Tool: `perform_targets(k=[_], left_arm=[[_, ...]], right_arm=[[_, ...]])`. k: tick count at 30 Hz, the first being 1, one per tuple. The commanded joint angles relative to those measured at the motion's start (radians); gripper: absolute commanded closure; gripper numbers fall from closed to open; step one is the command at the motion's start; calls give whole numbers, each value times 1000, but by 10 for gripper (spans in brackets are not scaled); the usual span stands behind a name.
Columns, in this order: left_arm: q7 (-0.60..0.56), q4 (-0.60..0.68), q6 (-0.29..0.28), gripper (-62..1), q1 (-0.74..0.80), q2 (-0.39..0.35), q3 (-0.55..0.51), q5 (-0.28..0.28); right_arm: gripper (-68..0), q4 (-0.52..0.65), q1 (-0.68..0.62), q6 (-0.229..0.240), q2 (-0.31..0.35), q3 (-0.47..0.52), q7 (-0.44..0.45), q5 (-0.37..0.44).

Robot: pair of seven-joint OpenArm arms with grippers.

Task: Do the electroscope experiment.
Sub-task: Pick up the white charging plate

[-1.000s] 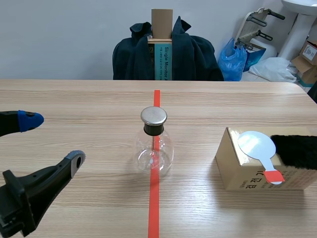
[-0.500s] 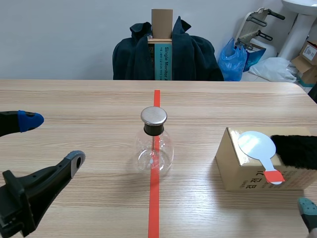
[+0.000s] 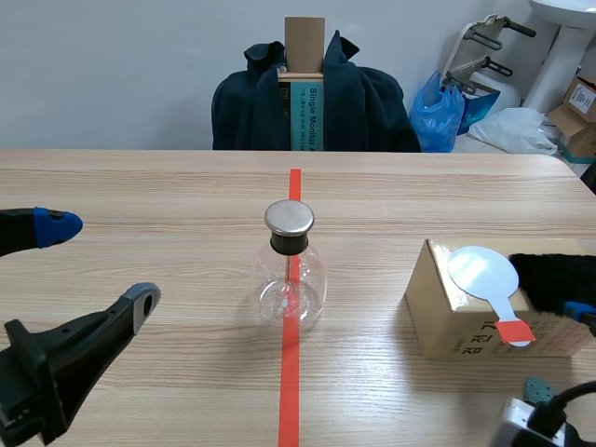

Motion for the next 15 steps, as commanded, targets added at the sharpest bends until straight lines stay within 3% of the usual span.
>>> perform_targets(k=[1,10,15], left_arm=[[-16,20,6,-615,5,2,1,-6],[-18,20,6,-615,5,2,1,-6],[-18,20,6,-615,5,2,1,-6]], right_arm=[[-582,31,6,-11,16,-3,8,-5],[-582,34,31,-25,16,-49,8,-36],[-582,41,31,-98,16,-49,13,-38]])
